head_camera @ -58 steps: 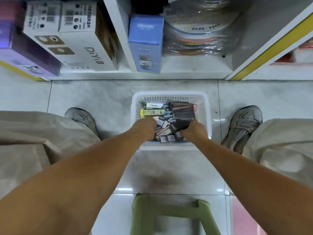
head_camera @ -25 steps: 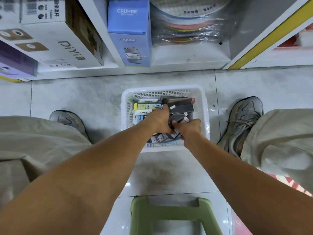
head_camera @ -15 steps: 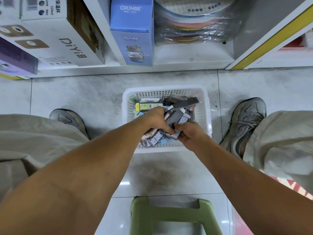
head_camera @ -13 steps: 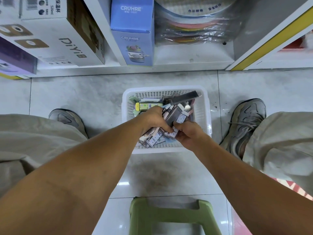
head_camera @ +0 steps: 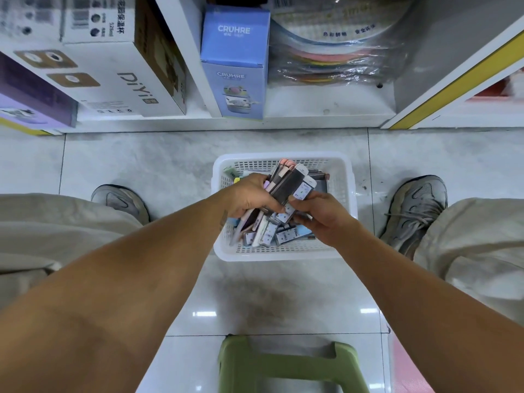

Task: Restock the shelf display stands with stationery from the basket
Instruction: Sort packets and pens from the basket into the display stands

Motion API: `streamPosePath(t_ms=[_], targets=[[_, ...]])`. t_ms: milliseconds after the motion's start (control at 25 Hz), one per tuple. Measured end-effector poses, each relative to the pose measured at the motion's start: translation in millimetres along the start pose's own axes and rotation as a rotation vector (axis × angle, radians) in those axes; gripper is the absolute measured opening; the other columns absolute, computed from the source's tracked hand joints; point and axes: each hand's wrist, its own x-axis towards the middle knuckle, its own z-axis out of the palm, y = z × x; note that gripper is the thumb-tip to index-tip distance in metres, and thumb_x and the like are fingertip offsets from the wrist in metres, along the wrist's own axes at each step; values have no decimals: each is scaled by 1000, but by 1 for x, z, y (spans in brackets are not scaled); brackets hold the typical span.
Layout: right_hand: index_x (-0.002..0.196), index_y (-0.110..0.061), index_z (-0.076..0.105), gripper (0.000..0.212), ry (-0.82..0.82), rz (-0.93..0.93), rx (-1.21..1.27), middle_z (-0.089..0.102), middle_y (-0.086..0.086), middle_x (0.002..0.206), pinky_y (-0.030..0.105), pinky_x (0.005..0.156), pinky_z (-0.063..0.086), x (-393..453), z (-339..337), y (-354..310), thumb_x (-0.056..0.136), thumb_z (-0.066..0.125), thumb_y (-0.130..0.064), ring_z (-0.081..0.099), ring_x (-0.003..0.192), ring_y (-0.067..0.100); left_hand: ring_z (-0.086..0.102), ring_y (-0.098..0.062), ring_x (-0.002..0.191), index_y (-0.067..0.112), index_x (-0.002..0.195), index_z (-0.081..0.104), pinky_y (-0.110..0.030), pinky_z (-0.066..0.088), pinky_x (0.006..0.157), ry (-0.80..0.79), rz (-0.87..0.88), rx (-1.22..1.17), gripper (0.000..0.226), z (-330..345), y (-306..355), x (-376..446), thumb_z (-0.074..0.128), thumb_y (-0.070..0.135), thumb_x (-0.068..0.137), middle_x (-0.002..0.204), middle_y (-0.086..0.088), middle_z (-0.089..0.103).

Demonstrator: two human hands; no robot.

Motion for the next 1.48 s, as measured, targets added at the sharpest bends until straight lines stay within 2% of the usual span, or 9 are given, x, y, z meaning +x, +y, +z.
streamPosePath(t_ms=[160,480,600,800,960,1160,1280,1440,1480], targets=[[102,-13,76,23,-55,-104,-65,77,7,106,32,75,60,-7,-1,-15,89,66,4,74,95,21,74,-31,91,8,111,68,-51,58,85,-23,6,-87,53,-3,9,-12,87,-3,63,98,-14,76],[118,2,66,32,-18,-154,-128,72,20,115,50,94,56,-32,-1,-26,87,66,10,68,109,38,74,-29,92,7,111,69,-45,59,82,-29,41,-210,47,-1,22,-36,83,-4,67,100,-13,76],[117,4,67,33,-41,-202,-155,72,24,111,52,92,56,-45,7,-38,84,69,9,69,104,42,74,-28,89,8,109,69,-45,60,79,35,46,-250,53,3,31,-47,85,-5,60,96,-13,76],[114,8,66,30,-127,-230,-153,74,23,103,33,68,61,-75,22,-77,84,68,10,74,90,33,72,-36,96,1,112,70,-52,56,89,31,110,-338,49,0,58,-81,81,-8,65,103,-21,73],[120,-3,58,45,-76,-314,-253,75,22,103,39,76,62,-111,40,-119,80,73,12,73,97,35,70,-37,101,-1,112,70,-53,55,91,33,183,-364,44,-11,95,-127,78,-10,70,107,-23,72],[126,-5,56,54,-156,-476,-346,73,22,108,47,85,60,-176,83,-183,79,70,18,72,95,34,69,-37,103,-5,114,69,-51,56,87,103,284,-410,43,-31,152,-203,74,-12,72,109,-25,71],[123,-7,58,47,-191,-563,-412,75,17,106,51,87,59,-214,107,-224,82,70,13,73,99,34,72,-34,89,-5,111,68,-47,59,80,108,377,-453,39,-41,181,-244,70,-14,72,102,-24,73],[123,-8,56,39,-176,-688,-412,76,13,103,56,89,57,-250,140,-269,88,69,4,74,90,32,71,-29,80,-3,98,69,-45,59,84,173,455,-468,21,-58,215,-291,65,-8,79,91,-19,73],[123,-8,56,34,-192,-699,-395,77,12,102,56,87,58,-255,147,-279,92,66,1,75,87,31,71,-28,75,-3,93,68,-44,61,77,208,474,-484,15,-64,221,-300,64,-8,80,86,-19,73]])
